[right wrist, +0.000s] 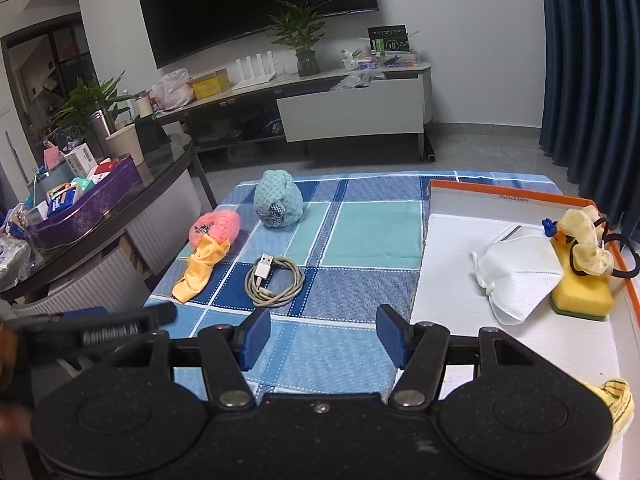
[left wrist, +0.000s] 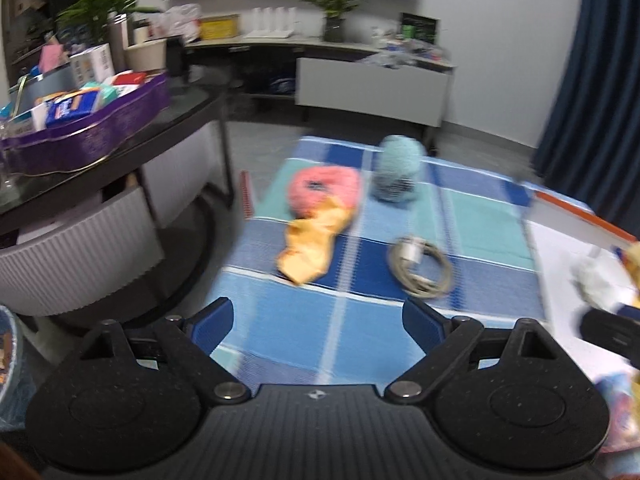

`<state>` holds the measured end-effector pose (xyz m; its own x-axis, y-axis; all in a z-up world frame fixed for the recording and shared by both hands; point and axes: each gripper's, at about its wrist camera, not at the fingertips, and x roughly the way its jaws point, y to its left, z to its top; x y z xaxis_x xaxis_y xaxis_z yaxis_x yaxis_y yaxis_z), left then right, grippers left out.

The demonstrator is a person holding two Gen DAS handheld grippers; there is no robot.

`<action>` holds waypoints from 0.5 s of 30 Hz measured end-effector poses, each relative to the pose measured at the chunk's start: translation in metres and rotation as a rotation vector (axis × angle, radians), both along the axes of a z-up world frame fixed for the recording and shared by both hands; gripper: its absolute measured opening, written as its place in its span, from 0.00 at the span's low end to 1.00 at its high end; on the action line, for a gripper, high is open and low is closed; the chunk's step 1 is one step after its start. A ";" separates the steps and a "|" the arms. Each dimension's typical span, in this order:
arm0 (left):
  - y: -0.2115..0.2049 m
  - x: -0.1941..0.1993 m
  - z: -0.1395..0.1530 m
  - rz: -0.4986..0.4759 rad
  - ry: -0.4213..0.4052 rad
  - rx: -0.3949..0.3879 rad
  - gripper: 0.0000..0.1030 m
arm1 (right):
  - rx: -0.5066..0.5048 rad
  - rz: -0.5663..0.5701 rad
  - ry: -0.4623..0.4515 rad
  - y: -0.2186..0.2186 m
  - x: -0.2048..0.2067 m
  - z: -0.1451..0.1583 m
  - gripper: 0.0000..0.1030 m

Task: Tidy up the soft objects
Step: 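Withdraw both open tools from the box back over the table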

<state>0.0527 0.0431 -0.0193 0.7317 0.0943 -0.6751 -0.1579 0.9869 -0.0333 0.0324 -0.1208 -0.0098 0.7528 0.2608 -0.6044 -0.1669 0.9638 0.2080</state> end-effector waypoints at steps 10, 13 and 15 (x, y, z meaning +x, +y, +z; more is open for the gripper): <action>0.018 0.036 -0.009 -0.018 0.023 0.053 0.91 | -0.004 0.014 0.042 0.011 0.026 -0.014 0.69; 0.019 0.049 -0.016 -0.036 0.033 0.071 0.90 | -0.006 0.029 0.048 0.018 0.034 -0.017 0.69; 0.021 0.061 -0.021 -0.042 0.042 0.094 0.89 | -0.010 0.040 0.049 0.024 0.038 -0.019 0.69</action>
